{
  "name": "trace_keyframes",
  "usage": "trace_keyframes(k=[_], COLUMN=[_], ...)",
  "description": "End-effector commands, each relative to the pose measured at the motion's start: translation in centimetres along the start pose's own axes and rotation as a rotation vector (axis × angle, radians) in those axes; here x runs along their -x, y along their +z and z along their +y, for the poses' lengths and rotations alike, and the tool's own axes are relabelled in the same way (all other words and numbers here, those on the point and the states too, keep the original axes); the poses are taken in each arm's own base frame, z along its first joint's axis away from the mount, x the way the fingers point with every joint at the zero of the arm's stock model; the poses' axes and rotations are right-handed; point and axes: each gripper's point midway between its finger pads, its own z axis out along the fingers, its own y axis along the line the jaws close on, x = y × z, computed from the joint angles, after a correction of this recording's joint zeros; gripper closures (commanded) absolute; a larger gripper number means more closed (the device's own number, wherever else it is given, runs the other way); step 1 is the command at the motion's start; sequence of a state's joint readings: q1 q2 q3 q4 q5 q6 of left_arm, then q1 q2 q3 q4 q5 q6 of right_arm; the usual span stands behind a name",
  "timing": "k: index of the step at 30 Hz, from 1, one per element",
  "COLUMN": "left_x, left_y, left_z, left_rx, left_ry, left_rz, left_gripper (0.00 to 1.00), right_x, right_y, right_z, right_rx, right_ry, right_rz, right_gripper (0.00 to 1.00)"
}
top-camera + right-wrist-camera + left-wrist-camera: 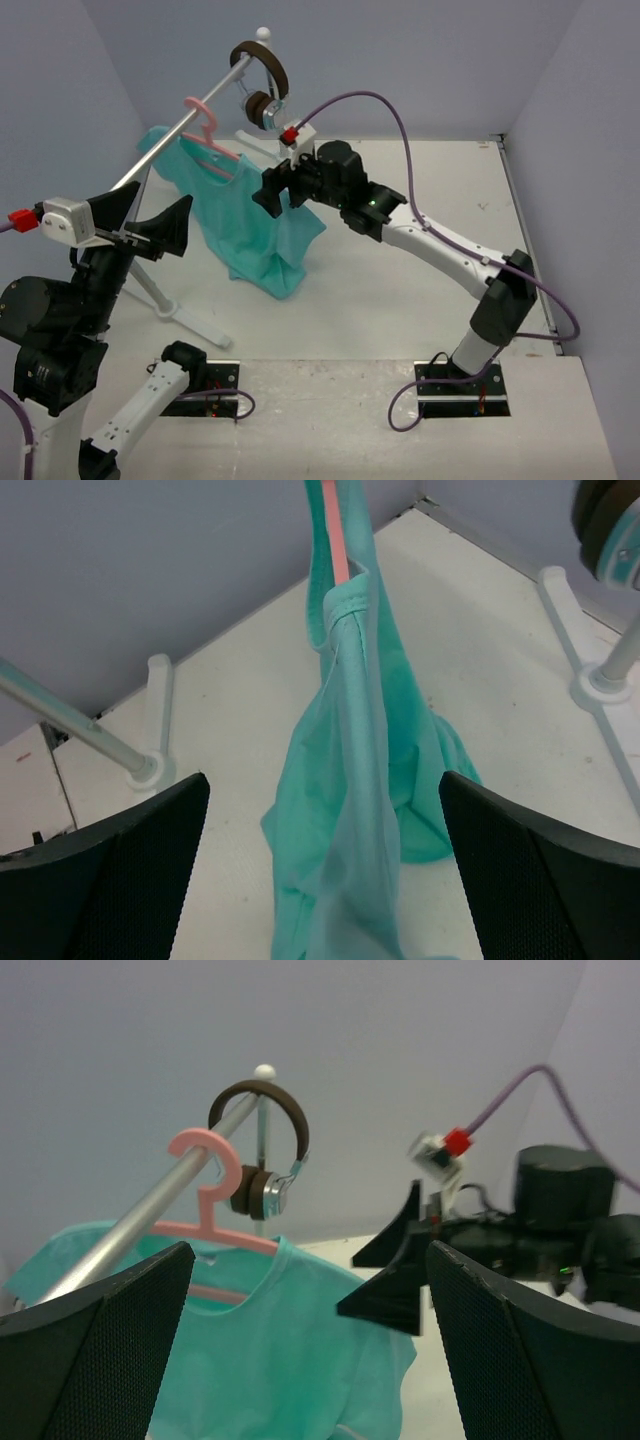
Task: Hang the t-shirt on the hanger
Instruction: Place the hanger at the clothesline, then reset both arms
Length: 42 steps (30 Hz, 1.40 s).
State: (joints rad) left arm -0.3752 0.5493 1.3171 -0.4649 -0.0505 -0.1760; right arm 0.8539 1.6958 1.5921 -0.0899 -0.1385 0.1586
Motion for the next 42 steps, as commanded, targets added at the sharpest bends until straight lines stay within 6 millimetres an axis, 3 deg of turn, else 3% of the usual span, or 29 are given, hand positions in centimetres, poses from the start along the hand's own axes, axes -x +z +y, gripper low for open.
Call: trace_keyframes(k=[1, 3, 6, 10, 12, 13, 16, 20, 25, 42], left_x=[-3.7, -6.0, -9.3, -12.1, -12.8, -13.0, -13.3, -13.1, -12.6, -12.6], left_y=[-2.8, -3.8, -5.3, -6.9, -8.0, -8.4, -9.1, -8.9, -9.1, -8.7], left_z=[4.2, 5.1, 5.7, 7.5, 9.3, 9.9, 11.0, 10.9, 10.5, 9.9], left_rx=[0.203, 0.246, 0.265, 0.370, 0.484, 0.518, 0.581, 0.562, 0.534, 0.483], left_ry=[0.060, 0.049, 0.036, 0.013, 0.004, 0.006, 0.002, 0.005, 0.021, 0.040], left_rz=[0.094, 0.128, 0.173, 0.237, 0.235, 0.228, 0.193, 0.147, 0.134, 0.135], left_gripper=[0.00, 0.00, 0.00, 0.00, 0.00, 0.00, 0.00, 0.00, 0.00, 0.00], right_x=[7.1, 6.1, 3.1, -1.4, -4.0, -4.5, -6.9, -8.1, -9.3, -9.5], right_y=[-10.7, -15.3, -23.0, -31.1, -37.0, -38.9, -42.0, -44.4, -46.9, -47.0], right_z=[-1.6, -3.2, -7.2, -9.0, -9.7, -9.7, -9.0, -8.3, -9.5, -10.5], right_rx=[-0.217, -0.338, -0.618, -0.773, -0.857, -0.869, -0.837, -0.787, -0.899, -0.977], right_ry=[-0.018, 0.013, 0.075, 0.114, 0.202, 0.246, 0.289, 0.323, 0.357, 0.330], right_rz=[-0.197, -0.198, -0.208, -0.215, -0.252, -0.288, -0.278, -0.311, -0.317, -0.301], right_gripper=[0.01, 0.01, 0.01, 0.01, 0.01, 0.01, 0.01, 0.01, 0.01, 0.01])
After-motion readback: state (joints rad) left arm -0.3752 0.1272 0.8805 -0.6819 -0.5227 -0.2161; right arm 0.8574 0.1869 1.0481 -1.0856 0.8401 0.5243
